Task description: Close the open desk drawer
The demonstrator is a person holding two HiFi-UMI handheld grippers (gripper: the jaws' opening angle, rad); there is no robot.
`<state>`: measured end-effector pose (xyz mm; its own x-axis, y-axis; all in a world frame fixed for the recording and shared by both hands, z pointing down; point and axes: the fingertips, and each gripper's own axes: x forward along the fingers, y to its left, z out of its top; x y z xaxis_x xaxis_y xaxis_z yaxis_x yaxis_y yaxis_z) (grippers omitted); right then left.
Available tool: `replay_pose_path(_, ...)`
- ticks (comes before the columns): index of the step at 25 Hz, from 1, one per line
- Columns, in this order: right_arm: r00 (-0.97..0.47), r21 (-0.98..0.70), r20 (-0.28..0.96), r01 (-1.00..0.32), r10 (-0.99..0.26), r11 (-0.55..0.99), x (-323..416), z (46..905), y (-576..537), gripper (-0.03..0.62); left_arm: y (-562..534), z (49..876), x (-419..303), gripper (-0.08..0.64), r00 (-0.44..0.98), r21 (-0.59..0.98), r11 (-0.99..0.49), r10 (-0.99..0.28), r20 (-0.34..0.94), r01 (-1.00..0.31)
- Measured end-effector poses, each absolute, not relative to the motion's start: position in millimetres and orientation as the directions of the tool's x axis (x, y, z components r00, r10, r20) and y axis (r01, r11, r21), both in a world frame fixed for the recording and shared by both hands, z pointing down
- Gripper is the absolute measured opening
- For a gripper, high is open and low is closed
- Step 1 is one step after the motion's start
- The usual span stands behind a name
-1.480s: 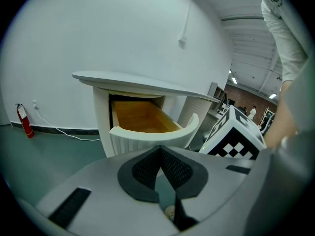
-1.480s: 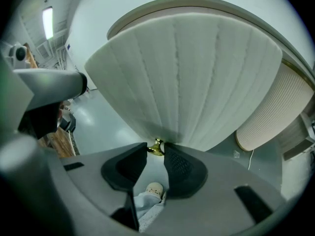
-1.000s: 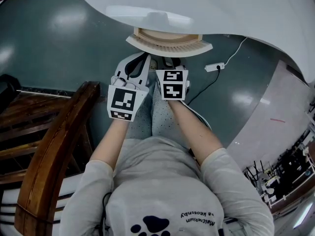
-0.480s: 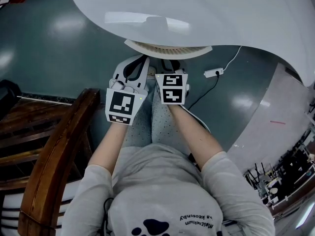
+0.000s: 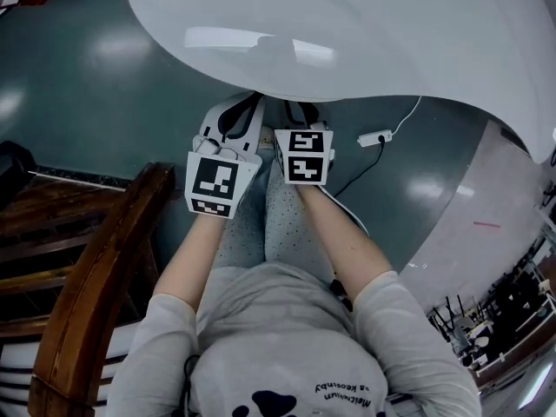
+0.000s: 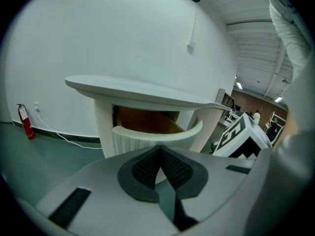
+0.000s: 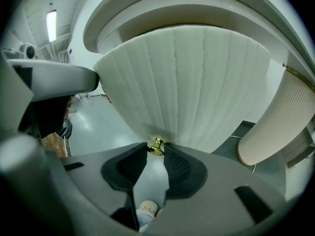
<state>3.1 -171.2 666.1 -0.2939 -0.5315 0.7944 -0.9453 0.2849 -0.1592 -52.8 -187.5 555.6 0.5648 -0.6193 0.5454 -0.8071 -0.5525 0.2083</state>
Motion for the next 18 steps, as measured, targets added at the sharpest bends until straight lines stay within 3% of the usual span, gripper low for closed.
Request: replay_pose_path(18, -0.291, -0.147, 0.774, -0.946, -0.562, 0.287, 7, 660, -209, 0.117, -217, 571, -54, 0.009, 0.553, 0.206, -0.542, -0.620, 0.557, -0.815)
